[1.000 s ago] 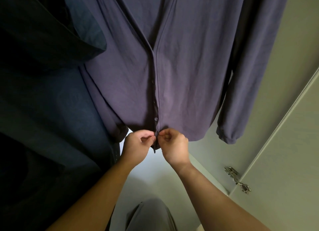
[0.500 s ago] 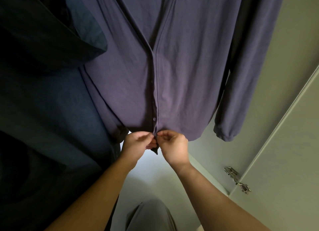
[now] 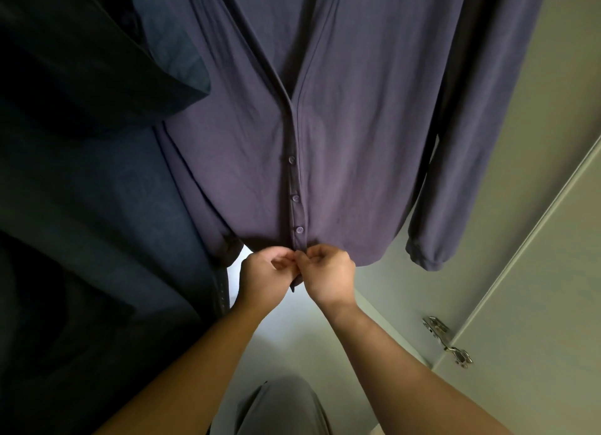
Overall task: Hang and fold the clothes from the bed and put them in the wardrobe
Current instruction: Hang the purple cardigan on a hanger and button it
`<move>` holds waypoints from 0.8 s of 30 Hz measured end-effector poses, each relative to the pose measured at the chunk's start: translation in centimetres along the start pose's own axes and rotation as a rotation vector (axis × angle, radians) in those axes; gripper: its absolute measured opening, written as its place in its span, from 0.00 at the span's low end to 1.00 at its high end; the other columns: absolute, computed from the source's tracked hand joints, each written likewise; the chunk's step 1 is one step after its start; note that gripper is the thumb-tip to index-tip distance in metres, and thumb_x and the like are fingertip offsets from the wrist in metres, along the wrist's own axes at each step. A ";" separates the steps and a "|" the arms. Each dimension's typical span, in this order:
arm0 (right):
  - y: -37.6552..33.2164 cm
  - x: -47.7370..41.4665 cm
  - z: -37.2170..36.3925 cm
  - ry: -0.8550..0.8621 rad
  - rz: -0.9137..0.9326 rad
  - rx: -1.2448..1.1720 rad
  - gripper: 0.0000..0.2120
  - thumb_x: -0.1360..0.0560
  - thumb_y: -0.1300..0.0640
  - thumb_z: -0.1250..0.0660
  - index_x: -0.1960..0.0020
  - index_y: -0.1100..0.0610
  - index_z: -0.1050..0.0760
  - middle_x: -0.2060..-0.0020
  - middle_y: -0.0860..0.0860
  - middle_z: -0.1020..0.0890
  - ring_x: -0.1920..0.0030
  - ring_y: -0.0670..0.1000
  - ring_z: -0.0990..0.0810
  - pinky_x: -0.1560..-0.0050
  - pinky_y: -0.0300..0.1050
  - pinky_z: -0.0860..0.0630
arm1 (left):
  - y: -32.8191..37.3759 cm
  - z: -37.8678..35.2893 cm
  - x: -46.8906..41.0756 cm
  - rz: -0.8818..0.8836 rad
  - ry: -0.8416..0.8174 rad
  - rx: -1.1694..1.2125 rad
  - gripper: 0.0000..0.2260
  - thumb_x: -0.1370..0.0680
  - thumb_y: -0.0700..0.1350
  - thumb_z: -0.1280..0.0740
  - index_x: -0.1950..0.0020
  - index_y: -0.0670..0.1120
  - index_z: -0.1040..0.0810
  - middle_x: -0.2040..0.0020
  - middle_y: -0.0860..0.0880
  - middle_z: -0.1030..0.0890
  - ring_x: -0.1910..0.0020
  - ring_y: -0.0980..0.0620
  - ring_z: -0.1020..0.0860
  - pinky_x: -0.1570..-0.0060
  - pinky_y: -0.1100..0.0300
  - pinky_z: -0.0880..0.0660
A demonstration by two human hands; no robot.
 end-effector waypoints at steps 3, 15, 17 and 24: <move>0.0 -0.1 0.1 0.013 0.022 0.032 0.18 0.26 0.60 0.29 0.72 0.56 0.29 0.81 0.44 0.24 0.78 0.44 0.29 0.75 0.29 0.34 | 0.1 -0.1 0.0 0.003 -0.004 0.031 0.05 0.34 0.54 0.29 0.61 0.62 0.16 0.67 0.52 0.16 0.68 0.52 0.17 0.63 0.58 0.18; 0.3 -0.1 -0.1 -0.029 0.005 0.027 0.07 0.32 0.64 0.32 0.68 0.57 0.25 0.78 0.45 0.21 0.76 0.44 0.27 0.73 0.30 0.32 | -0.6 0.4 -0.5 -0.093 0.024 -0.188 0.14 0.22 0.37 0.30 0.59 0.57 0.19 0.64 0.60 0.17 0.60 0.64 0.19 0.60 0.75 0.28; 0.4 0.0 -0.1 -0.013 0.013 0.019 0.09 0.33 0.64 0.30 0.70 0.56 0.27 0.80 0.43 0.23 0.77 0.43 0.27 0.74 0.30 0.32 | -0.4 0.3 -0.5 -0.118 0.012 -0.260 0.10 0.23 0.35 0.32 0.55 0.50 0.18 0.62 0.58 0.18 0.60 0.67 0.21 0.62 0.78 0.32; 1.0 -0.2 -0.5 0.023 0.038 0.059 0.18 0.32 0.55 0.24 0.68 0.53 0.34 0.78 0.42 0.27 0.75 0.46 0.32 0.76 0.37 0.33 | -0.5 -0.7 -0.5 -0.002 -0.010 -0.228 0.14 0.22 0.34 0.37 0.58 0.53 0.23 0.58 0.55 0.19 0.61 0.62 0.22 0.65 0.76 0.31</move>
Point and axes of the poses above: each hand's wrist, its own x-axis away from the middle knuckle, its own z-axis out of the back of the hand, y = z × x, the point moved 3 cm from there along -x, towards the middle knuckle
